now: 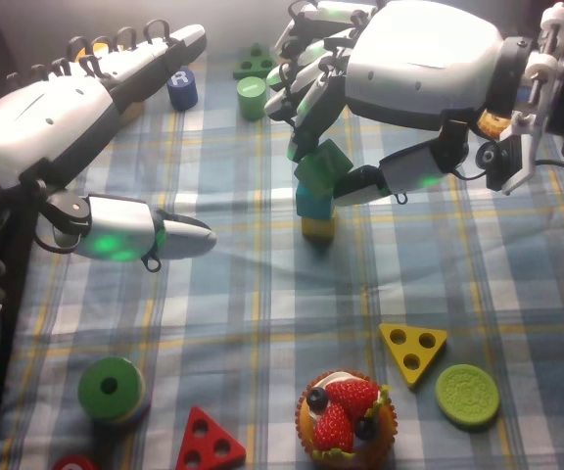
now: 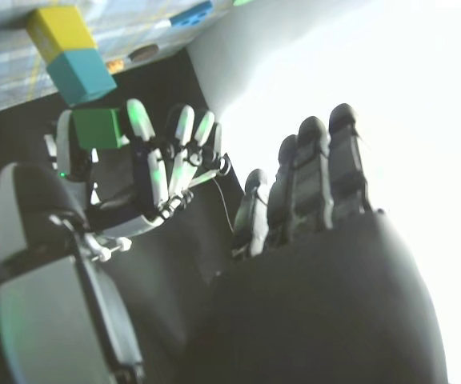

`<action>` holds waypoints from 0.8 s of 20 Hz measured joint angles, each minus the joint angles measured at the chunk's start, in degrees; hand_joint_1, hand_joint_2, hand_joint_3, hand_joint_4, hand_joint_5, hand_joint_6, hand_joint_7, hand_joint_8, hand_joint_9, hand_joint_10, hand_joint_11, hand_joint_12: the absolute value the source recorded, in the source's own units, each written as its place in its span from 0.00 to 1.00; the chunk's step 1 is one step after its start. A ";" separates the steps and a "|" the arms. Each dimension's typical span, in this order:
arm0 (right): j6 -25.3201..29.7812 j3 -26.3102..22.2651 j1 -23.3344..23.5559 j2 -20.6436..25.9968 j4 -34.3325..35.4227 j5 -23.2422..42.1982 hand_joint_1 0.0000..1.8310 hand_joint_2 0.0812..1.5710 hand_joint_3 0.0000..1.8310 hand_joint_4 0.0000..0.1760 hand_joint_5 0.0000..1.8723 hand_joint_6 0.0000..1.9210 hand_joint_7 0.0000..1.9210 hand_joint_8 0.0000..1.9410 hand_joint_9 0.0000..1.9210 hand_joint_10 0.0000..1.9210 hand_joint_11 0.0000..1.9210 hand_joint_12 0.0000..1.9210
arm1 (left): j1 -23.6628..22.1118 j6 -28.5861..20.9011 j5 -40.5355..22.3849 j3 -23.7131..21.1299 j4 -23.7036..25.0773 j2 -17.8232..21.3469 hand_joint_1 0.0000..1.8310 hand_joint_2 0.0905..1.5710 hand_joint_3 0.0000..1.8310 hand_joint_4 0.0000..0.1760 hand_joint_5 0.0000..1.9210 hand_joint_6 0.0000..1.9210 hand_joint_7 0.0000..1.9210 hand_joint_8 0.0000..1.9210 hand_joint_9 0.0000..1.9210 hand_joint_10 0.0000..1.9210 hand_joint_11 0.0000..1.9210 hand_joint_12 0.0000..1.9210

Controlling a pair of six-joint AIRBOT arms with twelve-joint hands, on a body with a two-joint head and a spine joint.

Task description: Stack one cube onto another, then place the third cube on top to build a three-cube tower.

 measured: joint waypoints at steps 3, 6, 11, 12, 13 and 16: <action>0.04 0.09 0.00 -0.02 -0.11 -0.26 0.65 0.64 0.00 0.00 0.63 0.34 0.40 0.00 0.27 0.00 0.00 0.45 | 0.00 0.00 -0.13 0.02 -0.11 -0.22 0.51 0.49 0.00 1.00 0.03 0.00 0.04 0.00 0.04 0.00 0.02 0.02; 0.09 0.42 0.00 -0.15 -0.31 -0.57 0.65 0.64 0.00 0.00 0.62 0.35 0.38 0.00 0.26 0.00 0.00 0.44 | 0.00 0.00 -0.04 0.00 0.02 -0.31 0.50 0.50 0.00 1.00 0.03 0.00 0.03 0.00 0.03 0.00 0.01 0.01; 0.11 0.59 0.00 -0.15 -0.31 -0.83 0.65 0.65 0.00 0.00 0.59 0.39 0.36 0.00 0.26 0.00 0.00 0.49 | 0.00 0.00 -0.04 0.13 -0.09 -0.31 0.51 0.49 0.00 1.00 0.03 0.00 0.04 0.00 0.04 0.00 0.01 0.02; 0.11 0.59 0.00 -0.15 -0.26 -0.87 0.64 0.65 0.00 0.00 0.59 0.40 0.36 0.00 0.27 0.00 0.00 0.52 | 0.00 0.00 -0.04 0.13 -0.11 -0.28 0.52 0.49 0.00 1.00 0.03 0.00 0.04 0.00 0.04 0.00 0.01 0.02; 0.11 0.59 0.00 -0.15 -0.22 -0.90 0.64 0.66 0.00 0.00 0.58 0.41 0.37 0.00 0.27 0.00 0.00 0.54 | 0.00 0.00 -0.04 0.13 -0.09 -0.31 0.52 0.49 0.00 1.00 0.03 0.00 0.04 0.00 0.04 0.00 0.01 0.02; 0.11 0.63 0.00 -0.15 -0.20 -0.90 0.63 0.66 0.00 0.00 0.58 0.42 0.37 0.00 0.28 0.00 0.00 0.55 | 0.00 0.00 -0.04 0.13 -0.09 -0.31 0.52 0.49 0.00 1.00 0.03 0.00 0.04 0.00 0.04 0.00 0.01 0.02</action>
